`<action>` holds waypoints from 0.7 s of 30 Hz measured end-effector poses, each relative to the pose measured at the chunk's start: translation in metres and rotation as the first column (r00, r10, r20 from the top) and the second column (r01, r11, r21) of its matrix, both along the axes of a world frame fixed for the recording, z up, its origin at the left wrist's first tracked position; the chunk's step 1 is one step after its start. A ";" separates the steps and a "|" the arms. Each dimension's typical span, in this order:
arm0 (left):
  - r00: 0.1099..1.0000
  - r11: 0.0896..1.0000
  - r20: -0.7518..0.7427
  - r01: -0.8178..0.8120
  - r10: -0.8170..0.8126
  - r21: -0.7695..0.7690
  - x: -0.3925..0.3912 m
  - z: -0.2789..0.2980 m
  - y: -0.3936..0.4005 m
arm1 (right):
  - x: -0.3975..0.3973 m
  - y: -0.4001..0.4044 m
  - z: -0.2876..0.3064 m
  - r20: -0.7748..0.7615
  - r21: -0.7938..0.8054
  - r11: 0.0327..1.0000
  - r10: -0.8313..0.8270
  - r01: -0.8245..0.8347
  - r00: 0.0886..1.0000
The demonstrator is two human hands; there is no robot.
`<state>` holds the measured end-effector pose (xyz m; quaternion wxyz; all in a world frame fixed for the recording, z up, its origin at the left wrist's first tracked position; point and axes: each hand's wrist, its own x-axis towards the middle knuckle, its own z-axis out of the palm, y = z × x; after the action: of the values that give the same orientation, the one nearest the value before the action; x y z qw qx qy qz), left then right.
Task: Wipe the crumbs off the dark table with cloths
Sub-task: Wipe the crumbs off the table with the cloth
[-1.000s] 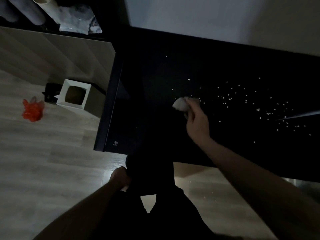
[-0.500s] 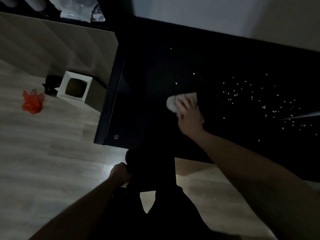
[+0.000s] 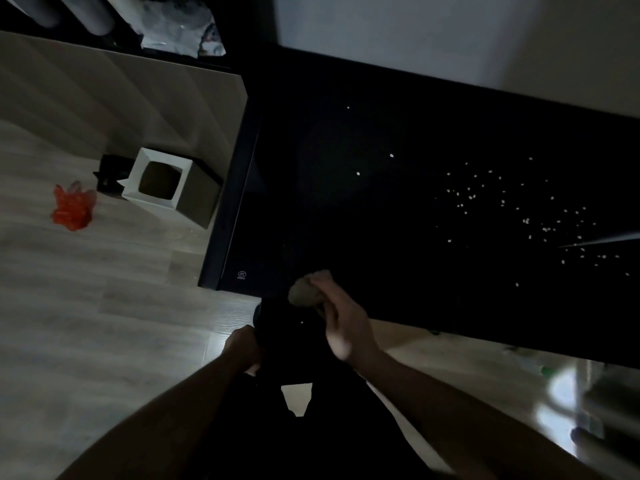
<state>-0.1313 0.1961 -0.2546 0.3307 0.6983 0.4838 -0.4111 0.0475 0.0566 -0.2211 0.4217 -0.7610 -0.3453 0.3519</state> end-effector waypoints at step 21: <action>0.999 0.999 0.033 -0.028 0.027 0.026 -0.015 -0.011 0.009 | 0.279 0.158 -0.037 0.520 -0.524 0.831 0.138 0.188 0.843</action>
<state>-0.1467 0.2055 -0.2652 0.3349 0.7023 0.4933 -0.3888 0.3266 0.2142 -0.2581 0.0728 -0.9220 -0.3214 0.2035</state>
